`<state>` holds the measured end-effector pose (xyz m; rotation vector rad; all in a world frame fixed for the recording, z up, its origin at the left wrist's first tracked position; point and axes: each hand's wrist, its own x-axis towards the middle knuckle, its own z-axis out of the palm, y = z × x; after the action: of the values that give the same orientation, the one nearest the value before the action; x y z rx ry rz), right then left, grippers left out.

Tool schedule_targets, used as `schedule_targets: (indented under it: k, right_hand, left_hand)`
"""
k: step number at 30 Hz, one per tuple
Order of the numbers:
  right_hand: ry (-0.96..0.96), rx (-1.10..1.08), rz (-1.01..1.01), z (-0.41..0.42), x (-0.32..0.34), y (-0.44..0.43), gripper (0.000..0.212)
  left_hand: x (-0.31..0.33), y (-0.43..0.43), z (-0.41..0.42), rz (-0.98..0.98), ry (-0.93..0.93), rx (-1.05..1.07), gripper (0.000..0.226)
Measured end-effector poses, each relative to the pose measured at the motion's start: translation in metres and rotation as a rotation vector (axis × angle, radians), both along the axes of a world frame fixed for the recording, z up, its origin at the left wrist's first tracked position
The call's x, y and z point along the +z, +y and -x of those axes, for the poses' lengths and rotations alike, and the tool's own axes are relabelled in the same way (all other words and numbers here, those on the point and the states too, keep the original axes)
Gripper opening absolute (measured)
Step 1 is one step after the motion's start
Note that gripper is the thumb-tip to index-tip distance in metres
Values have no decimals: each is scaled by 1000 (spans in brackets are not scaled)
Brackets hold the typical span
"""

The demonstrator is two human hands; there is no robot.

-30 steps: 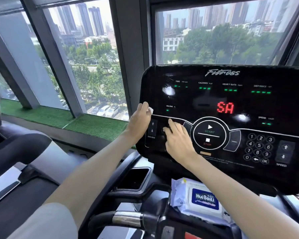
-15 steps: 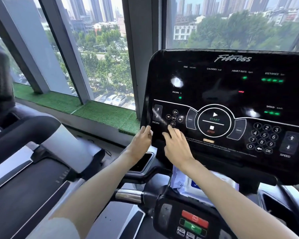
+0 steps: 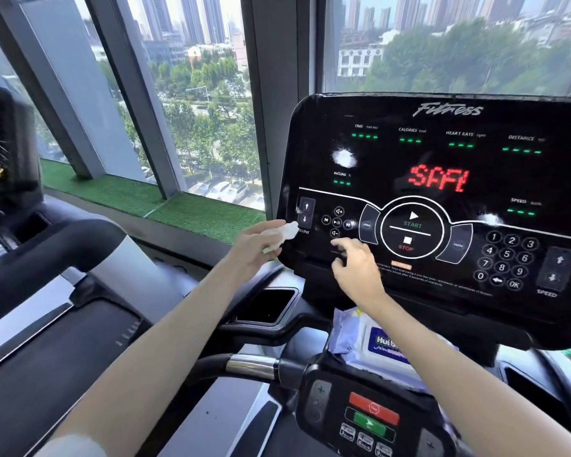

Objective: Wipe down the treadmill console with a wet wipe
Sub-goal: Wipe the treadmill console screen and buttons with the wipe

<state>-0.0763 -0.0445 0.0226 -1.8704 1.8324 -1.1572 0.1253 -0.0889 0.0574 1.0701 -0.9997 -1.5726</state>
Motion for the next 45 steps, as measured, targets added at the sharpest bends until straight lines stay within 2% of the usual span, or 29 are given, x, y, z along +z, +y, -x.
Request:
schedule_targets:
  k: [3,4,6,8,10,13,15,17,18,19,22,25,27,29,32,36,37,42,45]
  right_hand:
    - [-673,132,-322,-6,27,0,25]
    - [-824,181,-392,-7,34,2,22]
    - [-913,218,-411,-8,43,4,23]
    - [-868,184,-368,-6,45,4,26]
    - [-863,130,-334,-4,45,3,18]
    - [-1031,59,-280,0,46,2,6]
    - [-1102,51,-255,3,45,1,8]
    - [-1052,55,-240,6,44,2,11]
    - [-962,37,-219,8,42,2,11]
    - [-818,-1,-177,11,40,2,10]
    - [-318,-151,-26,24,28,5,7]
    - [48,-265,95,36,9,13,17]
    - [216,-254,206,40,-1,18,21]
    - [314,-231,285,43,-7,22,26]
    - [352,-240,322,47,-10,23,31]
    - [363,-267,333,52,-6,24,33]
    - [375,-278,342,54,-3,24,34]
    - [446,-333,334,69,16,22,37]
    - [443,-363,321,78,23,23,38]
  left_hand:
    - [4,8,13,-23,69,-115,33]
    - [7,12,20,-17,71,-141,34]
    - [10,16,30,-7,44,-179,35]
    - [14,21,38,34,-22,-209,37]
    - [15,20,43,48,9,-186,37]
    - [15,19,56,6,168,-92,30]
    - [10,23,72,18,96,-56,22]
    - [3,22,85,42,57,46,12]
    - [1,17,86,51,16,141,10]
    - [1,9,83,65,-70,260,11]
    - [2,-17,57,147,-514,546,23]
    - [-5,-26,48,321,-850,590,19]
    - [-17,-26,58,397,-963,545,15]
    - [-27,-24,74,378,-957,525,15]
    - [-31,-12,102,401,-873,491,18]
    - [-14,11,129,662,-770,150,14]
    - [-4,6,126,684,-733,134,12]
    - [53,-63,74,574,-727,548,23]
    - [64,-81,81,514,-726,601,18]
